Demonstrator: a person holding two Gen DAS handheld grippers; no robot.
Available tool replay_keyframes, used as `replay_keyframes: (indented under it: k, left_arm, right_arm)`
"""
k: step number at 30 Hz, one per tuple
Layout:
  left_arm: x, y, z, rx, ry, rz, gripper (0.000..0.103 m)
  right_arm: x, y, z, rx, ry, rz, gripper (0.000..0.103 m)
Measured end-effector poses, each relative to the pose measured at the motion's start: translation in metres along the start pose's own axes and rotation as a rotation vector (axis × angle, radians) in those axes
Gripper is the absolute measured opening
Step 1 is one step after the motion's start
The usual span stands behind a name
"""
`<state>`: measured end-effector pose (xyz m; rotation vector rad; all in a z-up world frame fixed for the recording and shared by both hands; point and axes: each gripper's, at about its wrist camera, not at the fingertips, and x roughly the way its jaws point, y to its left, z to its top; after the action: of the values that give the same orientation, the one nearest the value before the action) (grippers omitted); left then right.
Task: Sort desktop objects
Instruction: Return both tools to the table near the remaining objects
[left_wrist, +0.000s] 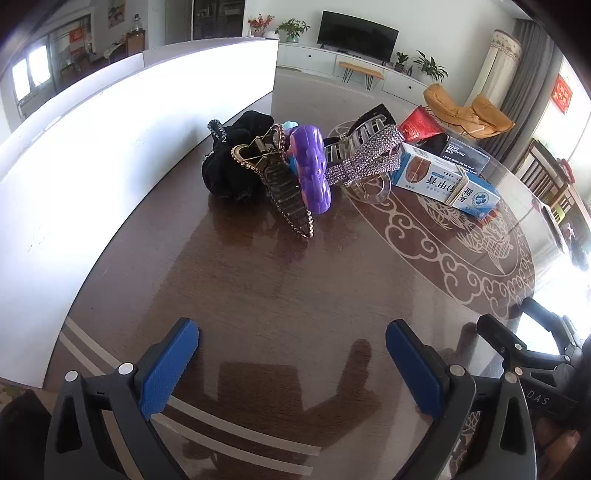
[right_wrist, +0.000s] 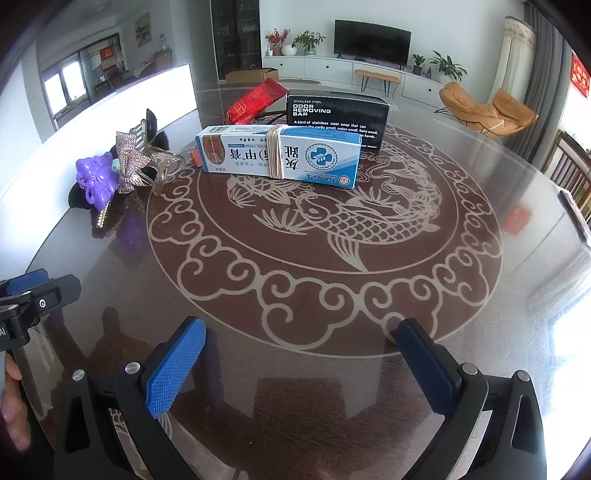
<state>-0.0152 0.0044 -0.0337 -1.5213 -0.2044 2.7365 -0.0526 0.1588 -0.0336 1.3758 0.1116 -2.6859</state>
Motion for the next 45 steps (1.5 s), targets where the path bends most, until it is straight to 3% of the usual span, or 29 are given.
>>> replay_keyframes:
  k: [10,45]
  left_arm:
    - [0.006,-0.013,-0.005,0.076,0.009,0.093,0.103]
    - [0.002,-0.015,-0.012,0.073,-0.009,0.094,0.103]
  right_arm:
    - [0.001,0.0,0.0,-0.001,0.0,0.001,0.103]
    - [0.001,0.0,-0.001,-0.003,0.0,0.003,0.103]
